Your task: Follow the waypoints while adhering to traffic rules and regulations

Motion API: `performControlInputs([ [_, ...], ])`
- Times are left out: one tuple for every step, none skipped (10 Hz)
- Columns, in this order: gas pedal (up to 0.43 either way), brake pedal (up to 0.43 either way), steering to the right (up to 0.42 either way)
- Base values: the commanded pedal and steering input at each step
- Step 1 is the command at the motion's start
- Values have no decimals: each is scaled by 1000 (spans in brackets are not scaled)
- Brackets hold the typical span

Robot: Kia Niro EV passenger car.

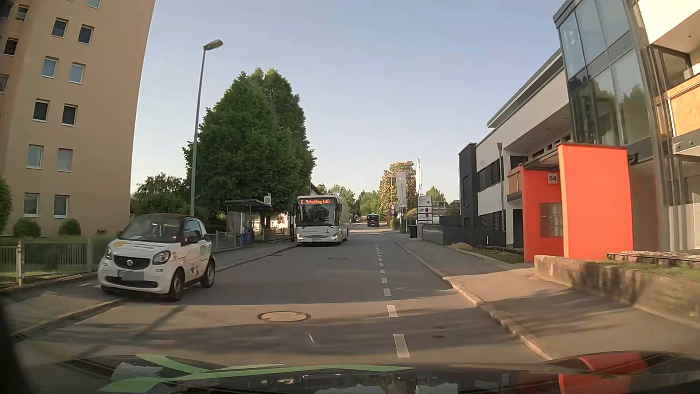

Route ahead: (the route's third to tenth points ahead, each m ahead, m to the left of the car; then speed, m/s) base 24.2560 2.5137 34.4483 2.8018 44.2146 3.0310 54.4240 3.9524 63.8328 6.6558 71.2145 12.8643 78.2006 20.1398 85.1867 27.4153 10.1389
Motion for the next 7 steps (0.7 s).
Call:
performControlInputs([
  [118, 0, -3],
  [87, 0, -3],
  [0, 0, -4],
  [0, 0, -4],
  [0, 0, -3],
  [0, 0, -2],
  [0, 18, -2],
])
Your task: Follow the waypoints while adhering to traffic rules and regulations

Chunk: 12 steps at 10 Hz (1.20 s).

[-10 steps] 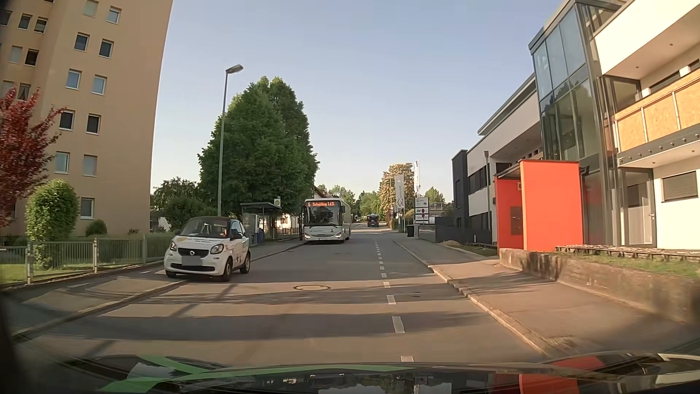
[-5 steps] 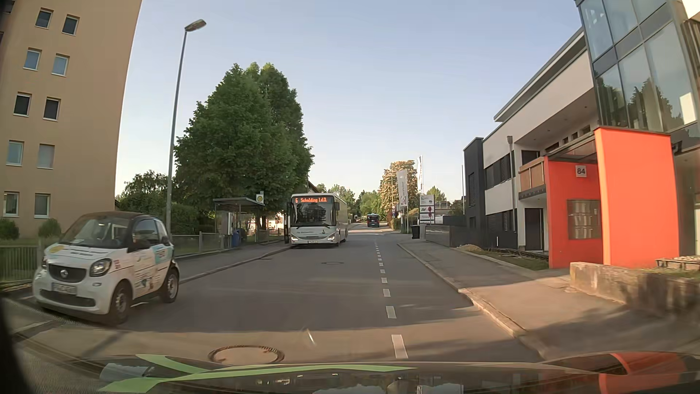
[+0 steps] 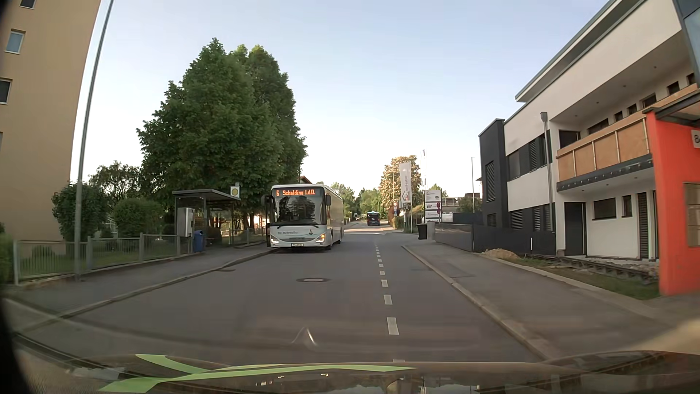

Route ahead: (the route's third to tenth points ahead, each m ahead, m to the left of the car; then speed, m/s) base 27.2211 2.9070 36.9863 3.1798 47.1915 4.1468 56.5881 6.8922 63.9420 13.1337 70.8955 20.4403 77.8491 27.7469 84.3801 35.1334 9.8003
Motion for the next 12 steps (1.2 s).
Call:
performControlInputs([
  [0, 55, -2],
  [0, 67, -2],
  [0, 67, -2],
  [0, 0, -2],
  [0, 0, -2],
  [0, 0, -2],
  [0, 0, -2],
  [0, 0, -2],
  [0, 0, -2],
  [28, 0, -2],
  [28, 0, -2],
  [28, 0, -2],
])
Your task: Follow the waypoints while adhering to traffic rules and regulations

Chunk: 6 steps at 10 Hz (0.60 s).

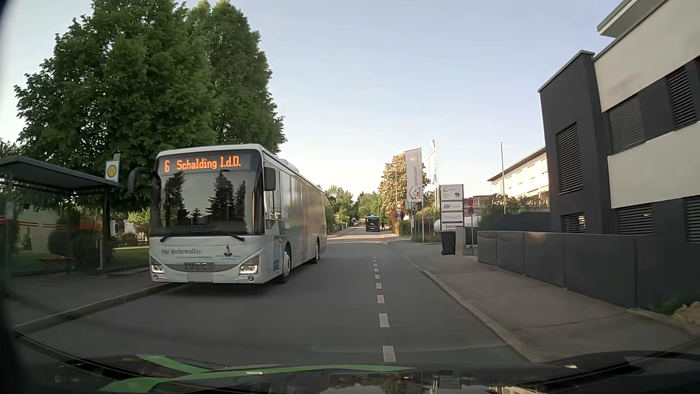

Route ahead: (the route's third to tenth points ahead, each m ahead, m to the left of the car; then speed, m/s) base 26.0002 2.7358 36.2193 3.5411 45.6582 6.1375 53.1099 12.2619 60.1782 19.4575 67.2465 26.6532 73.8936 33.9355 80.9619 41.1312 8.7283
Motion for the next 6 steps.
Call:
performControlInputs([
  [39, 0, -2],
  [59, 0, -2],
  [59, 0, -2],
  [59, 0, -2],
  [59, 0, -2],
  [59, 0, -2],
])
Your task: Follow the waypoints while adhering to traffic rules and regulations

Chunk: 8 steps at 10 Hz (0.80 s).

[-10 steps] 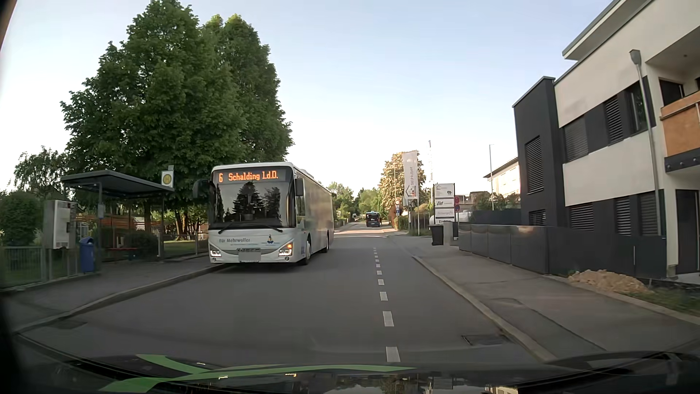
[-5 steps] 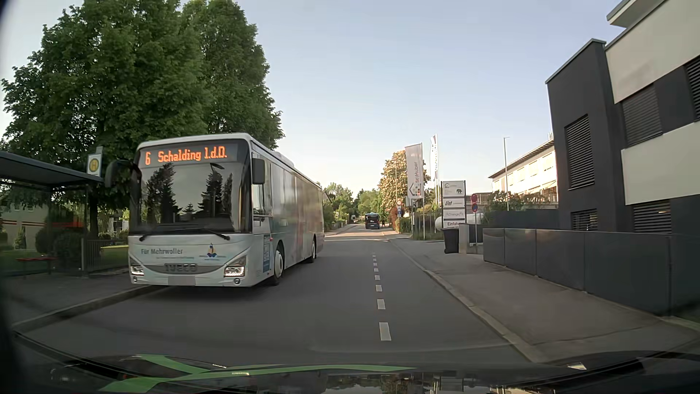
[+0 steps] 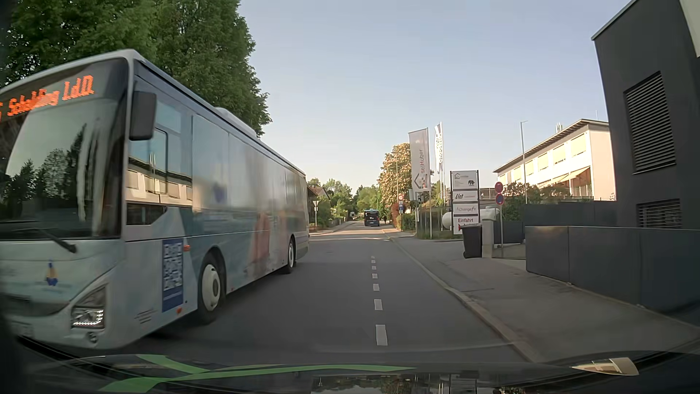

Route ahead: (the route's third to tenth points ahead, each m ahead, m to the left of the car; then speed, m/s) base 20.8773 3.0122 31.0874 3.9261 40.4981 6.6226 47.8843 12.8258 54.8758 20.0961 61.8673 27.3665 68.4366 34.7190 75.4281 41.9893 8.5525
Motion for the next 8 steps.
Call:
performControlInputs([
  [59, 0, -4],
  [0, 0, -8],
  [0, 0, -11],
  [0, 0, -12],
  [0, 0, -12],
  [0, 12, -11],
  [0, 37, -10],
  [0, 73, -8],
])
